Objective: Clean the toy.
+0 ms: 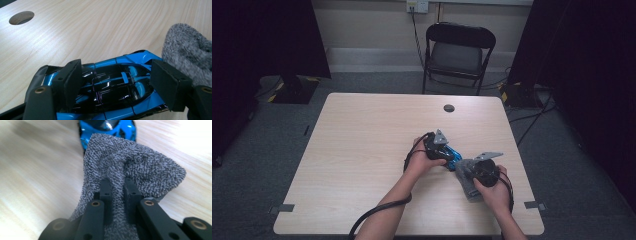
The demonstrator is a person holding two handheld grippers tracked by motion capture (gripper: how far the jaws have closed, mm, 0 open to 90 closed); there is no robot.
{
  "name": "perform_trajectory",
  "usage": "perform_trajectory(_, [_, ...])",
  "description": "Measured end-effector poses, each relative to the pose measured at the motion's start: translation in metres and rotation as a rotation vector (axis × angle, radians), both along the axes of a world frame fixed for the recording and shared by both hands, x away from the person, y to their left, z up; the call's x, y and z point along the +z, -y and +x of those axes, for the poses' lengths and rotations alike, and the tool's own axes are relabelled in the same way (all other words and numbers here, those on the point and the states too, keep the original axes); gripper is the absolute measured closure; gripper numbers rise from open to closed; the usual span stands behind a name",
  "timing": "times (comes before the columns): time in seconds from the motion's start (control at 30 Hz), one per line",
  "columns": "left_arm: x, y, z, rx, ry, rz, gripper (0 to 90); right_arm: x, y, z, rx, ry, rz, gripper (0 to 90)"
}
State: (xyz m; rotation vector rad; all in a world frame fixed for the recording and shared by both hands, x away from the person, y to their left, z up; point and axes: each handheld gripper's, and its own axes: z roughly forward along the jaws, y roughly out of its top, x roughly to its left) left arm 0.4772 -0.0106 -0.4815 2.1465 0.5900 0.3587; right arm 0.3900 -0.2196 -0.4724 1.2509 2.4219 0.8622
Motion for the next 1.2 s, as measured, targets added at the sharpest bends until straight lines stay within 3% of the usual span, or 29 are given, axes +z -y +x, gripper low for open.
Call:
perform_trajectory(0.5, [0.000, 0.000, -0.001, 0.001, 0.002, -0.004, 26.3, -0.002, -0.021, -0.010, 0.071, -0.007, 0.042, 80.1])
perform_trajectory(0.87, [-0.001, 0.000, -0.001, 0.000, 0.002, -0.006, 26.3, 0.004, -0.012, -0.015, 0.075, -0.006, 0.099, 79.9])
perform_trajectory(1.03, [-0.001, 0.001, -0.001, 0.000, 0.004, -0.006, 26.3, 0.011, 0.002, -0.016, 0.043, 0.010, 0.115, 79.9])
perform_trajectory(1.2, [-0.001, 0.001, -0.001, 0.000, 0.003, -0.006, 26.3, 0.015, 0.020, -0.010, -0.027, 0.034, 0.114, 79.8])
